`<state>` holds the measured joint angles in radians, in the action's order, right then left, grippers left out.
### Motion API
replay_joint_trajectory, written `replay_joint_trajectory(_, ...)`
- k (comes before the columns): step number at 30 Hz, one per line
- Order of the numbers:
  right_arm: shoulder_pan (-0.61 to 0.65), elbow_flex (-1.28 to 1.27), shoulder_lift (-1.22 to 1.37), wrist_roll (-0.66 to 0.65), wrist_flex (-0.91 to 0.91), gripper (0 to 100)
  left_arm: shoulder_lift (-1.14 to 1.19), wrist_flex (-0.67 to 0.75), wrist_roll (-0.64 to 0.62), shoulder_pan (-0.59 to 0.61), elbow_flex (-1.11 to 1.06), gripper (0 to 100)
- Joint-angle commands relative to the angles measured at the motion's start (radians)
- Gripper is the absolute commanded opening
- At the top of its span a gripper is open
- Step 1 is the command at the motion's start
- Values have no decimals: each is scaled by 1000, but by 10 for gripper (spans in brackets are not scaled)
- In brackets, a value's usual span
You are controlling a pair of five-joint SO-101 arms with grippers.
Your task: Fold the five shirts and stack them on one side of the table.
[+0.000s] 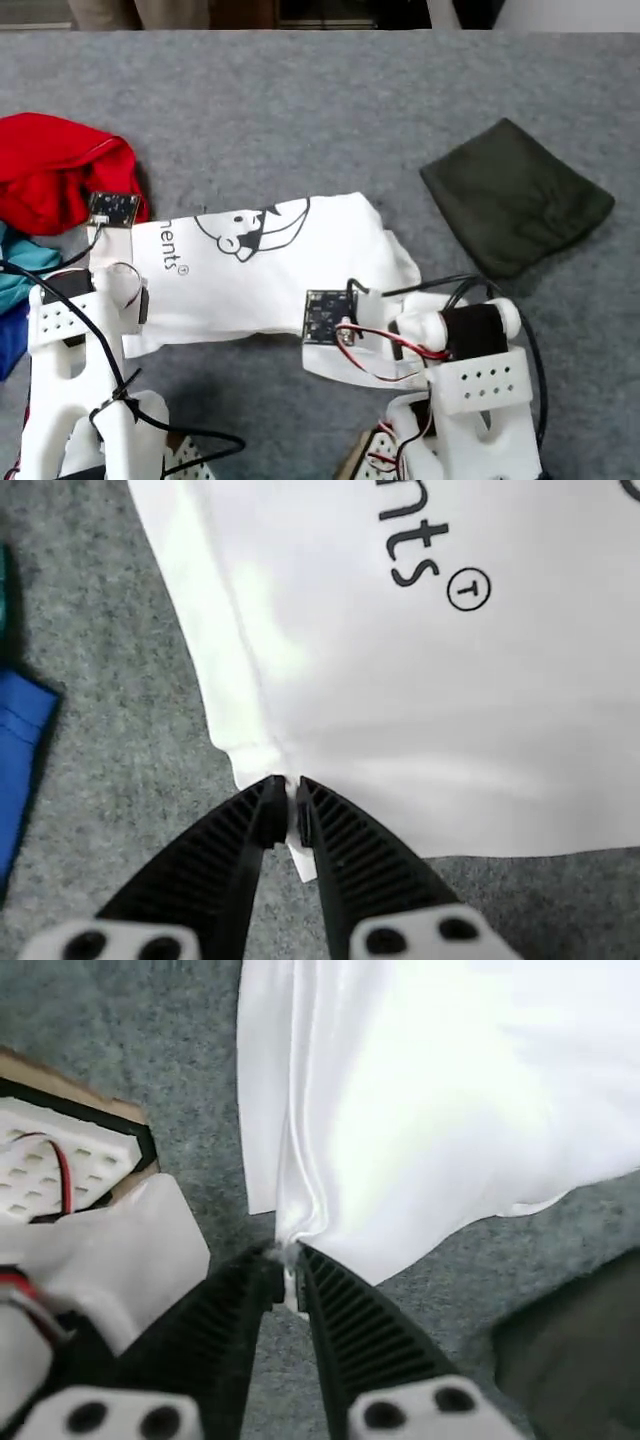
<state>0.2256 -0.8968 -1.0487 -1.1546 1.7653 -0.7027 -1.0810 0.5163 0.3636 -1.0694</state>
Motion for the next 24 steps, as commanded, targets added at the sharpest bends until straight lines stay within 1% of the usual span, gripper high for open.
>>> replay_joint_trajectory(1, 7, -7, -13, -31, 14, 81, -18, -3, 6, 0, 14, 29)
replay_joint_trajectory(5, 5, -7, -13, -86, 15, 234, -19, -6, 5, 5, 14, 144)
replay_joint_trajectory(6, 4, -7, -13, -104, 17, 260, -27, -17, 5, 14, 18, 162)
replay_joint_trajectory(8, -1, -1, -13, -118, 17, 282, -19, -60, 8, 37, 64, 163)
replay_joint_trajectory(13, -4, 22, -13, -117, 17, 250, -18, -183, 9, 129, 250, 165)
replay_joint_trajectory(15, -41, 74, -8, -117, 17, 221, -18, -241, 9, 141, 338, 164)
replay_joint_trajectory(17, -90, 147, -4, -121, 17, 166, -16, -302, 9, 141, 417, 153)
replay_joint_trajectory(18, -114, 183, -4, -121, 15, 126, -16, -325, 5, 138, 453, 124)
replay_joint_trajectory(20, -140, 248, 1, -121, 14, 22, -16, -348, -6, 112, 503, 27)
replay_joint_trajectory(21, -145, 272, 12, -120, 14, 0, -15, -353, -26, 98, 517, 12)
replay_joint_trajectory(22, -147, 295, 31, -117, 14, 23, -15, -351, -58, 83, 523, 36)
replay_joint_trajectory(24, -151, 341, 88, -107, 8, 52, 7, -339, -132, 44, 531, 41)
